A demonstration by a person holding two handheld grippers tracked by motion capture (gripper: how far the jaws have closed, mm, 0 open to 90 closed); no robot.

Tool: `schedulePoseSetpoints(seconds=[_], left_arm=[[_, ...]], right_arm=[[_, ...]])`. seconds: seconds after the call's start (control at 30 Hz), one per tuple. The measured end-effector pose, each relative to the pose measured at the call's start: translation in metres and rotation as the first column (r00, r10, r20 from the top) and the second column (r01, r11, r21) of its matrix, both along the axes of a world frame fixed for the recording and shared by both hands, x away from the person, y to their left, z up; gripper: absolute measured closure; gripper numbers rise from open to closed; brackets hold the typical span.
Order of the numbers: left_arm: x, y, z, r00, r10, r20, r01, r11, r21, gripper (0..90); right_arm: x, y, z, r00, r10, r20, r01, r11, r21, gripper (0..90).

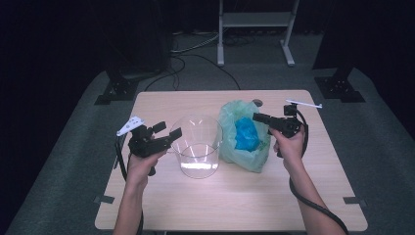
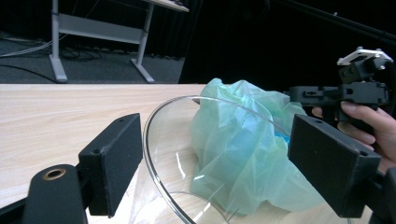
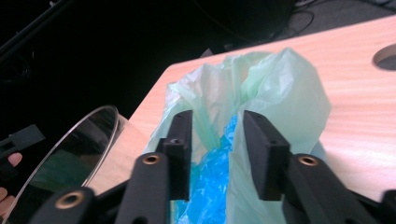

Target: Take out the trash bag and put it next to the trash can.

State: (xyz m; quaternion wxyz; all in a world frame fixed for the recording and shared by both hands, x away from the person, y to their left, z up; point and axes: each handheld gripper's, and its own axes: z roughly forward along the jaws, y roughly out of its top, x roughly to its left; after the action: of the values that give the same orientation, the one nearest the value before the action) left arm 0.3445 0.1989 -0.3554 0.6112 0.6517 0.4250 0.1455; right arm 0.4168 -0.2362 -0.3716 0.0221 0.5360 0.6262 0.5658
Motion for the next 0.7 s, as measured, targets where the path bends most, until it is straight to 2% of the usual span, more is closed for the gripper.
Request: schedulePoseSetpoints(seconds=[0.23,0.33,0.5,0.7], left_arm=[[0.000,-0.001,-0.001,1.0000,-0.004,-0.001,0.004,1.0000,0.007,16.9],[0.000,-0.004,0.000,1.0000,-0.009,0.004,0.009,0.9999,0.006,16.9],[-0.001,-0.004,0.000,0.9999,-0.014,0.004,0.014,0.9998,0.010,16.9],[-0.002,-0.003,0.002,0.9999,-0.009,0.010,0.009,1.0000,0.002,16.9]], right_arm=[[-0.010,-0.018,0.007,0.9980,-0.045,0.044,0.045,0.999,0.006,50.7],[-0.015,-0.027,0.006,0.9979,-0.051,0.041,0.050,0.998,0.025,48.5],[-0.023,-0.041,0.003,0.9978,-0.059,0.032,0.058,0.998,0.024,45.9],[-0.030,-0.048,-0.003,0.9979,-0.058,0.029,0.058,0.998,0.018,44.4]])
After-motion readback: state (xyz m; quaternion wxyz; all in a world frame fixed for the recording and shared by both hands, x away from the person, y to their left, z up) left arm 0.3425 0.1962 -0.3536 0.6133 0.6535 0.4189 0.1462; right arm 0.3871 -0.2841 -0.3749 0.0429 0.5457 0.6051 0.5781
